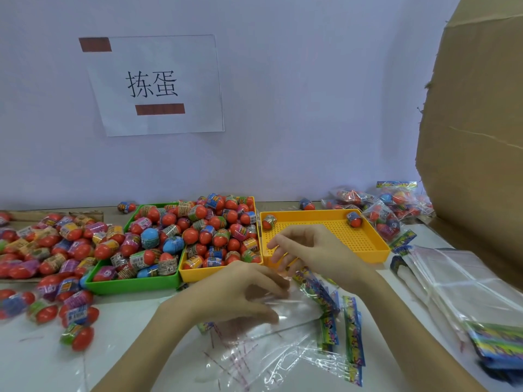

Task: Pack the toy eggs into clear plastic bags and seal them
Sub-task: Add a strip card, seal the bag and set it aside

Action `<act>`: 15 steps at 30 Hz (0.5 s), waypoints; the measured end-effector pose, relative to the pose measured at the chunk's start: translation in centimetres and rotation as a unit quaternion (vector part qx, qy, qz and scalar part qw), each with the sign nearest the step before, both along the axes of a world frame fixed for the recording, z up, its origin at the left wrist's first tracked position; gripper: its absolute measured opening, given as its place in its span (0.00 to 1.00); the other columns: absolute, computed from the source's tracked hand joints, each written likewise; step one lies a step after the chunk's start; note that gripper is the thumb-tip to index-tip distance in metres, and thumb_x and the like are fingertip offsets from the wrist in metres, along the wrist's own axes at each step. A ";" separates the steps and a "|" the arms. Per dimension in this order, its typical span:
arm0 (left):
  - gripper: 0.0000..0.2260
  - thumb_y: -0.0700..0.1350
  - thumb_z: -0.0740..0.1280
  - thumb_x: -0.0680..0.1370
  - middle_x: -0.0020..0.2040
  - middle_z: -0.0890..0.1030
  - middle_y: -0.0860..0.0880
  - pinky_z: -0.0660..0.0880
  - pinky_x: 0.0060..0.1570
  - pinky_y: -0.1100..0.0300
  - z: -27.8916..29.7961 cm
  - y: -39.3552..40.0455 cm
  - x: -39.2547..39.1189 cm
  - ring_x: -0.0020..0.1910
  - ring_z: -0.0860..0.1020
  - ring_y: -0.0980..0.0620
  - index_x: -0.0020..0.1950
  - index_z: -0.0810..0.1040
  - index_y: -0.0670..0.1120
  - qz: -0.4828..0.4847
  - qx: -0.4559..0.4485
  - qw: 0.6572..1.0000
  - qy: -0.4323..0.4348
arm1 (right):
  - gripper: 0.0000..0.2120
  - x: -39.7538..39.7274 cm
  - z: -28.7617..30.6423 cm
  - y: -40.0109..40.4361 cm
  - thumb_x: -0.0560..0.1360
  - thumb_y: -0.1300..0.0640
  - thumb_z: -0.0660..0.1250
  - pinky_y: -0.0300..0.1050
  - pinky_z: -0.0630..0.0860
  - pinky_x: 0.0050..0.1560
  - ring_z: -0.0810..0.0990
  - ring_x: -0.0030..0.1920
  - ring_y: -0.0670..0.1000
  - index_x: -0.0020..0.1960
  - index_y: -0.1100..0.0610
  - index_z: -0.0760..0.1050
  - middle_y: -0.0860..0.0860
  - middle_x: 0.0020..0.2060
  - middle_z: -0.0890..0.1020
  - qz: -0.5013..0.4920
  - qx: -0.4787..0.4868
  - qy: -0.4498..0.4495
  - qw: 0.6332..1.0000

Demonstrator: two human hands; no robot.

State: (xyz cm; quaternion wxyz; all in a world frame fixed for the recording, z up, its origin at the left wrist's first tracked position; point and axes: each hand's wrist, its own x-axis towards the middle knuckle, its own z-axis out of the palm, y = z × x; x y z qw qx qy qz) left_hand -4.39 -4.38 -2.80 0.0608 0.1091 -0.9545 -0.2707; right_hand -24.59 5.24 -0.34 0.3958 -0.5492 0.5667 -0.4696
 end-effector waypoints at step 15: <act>0.15 0.57 0.74 0.79 0.49 0.88 0.41 0.83 0.58 0.36 1.8 -0.4 0.7 0.48 0.87 0.39 0.52 0.88 0.45 0.241 0.368 0.880 0.181 | 0.14 -0.6 0.1 0.3 0.77 0.39 0.73 0.74 0.78 0.57 0.85 0.50 0.66 0.56 0.46 0.85 0.53 0.46 0.88 0.055 -0.015 0.081 0.995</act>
